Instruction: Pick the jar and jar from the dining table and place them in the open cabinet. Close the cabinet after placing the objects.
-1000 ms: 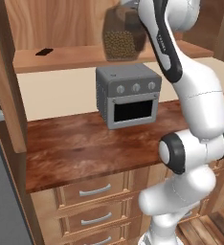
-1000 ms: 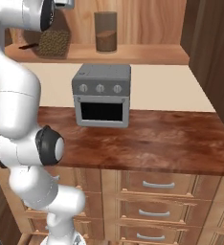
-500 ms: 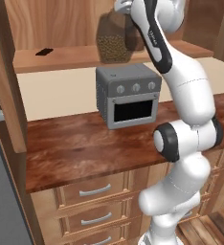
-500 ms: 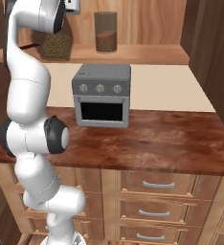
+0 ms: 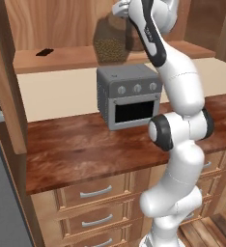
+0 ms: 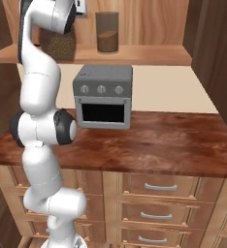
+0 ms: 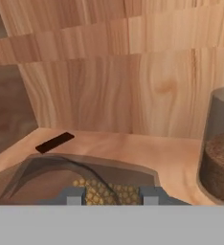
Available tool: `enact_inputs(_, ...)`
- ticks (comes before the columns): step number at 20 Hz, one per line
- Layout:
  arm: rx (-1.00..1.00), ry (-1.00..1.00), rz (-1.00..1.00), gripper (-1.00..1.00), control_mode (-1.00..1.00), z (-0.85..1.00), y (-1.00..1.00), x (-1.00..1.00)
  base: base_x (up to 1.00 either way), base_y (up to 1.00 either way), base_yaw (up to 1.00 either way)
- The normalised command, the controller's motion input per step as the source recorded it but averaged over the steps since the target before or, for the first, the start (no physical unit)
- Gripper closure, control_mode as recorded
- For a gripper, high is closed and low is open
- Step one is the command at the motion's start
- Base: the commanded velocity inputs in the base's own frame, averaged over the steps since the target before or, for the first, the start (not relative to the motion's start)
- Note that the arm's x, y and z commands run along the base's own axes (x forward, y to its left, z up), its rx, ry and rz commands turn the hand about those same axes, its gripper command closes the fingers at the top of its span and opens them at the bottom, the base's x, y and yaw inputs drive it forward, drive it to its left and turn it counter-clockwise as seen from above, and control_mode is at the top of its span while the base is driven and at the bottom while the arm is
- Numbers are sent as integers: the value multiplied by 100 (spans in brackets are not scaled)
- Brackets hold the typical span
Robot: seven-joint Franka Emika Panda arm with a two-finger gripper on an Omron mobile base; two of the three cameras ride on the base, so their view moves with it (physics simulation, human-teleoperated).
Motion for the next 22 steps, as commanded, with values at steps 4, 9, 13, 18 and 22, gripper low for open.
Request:
enact_inputs(4, -2, -3, 6, 100, -100, 30, 0, 19, 0, 0, 0)
enact_inputs(9, -2, 2, 3, 100, -100, 12, 0, 40, 0, 0, 0)
enact_inputs(13, -1, 4, 0, 100, -100, -4, 4, 75, 0, 0, 0)
enact_inputs(18, -3, 4, 0, 100, -100, 0, 4, 82, 0, 0, 0)
enact_inputs(22, -4, 0, 0, -100, -100, 0, 34, 73, 0, 0, 0)
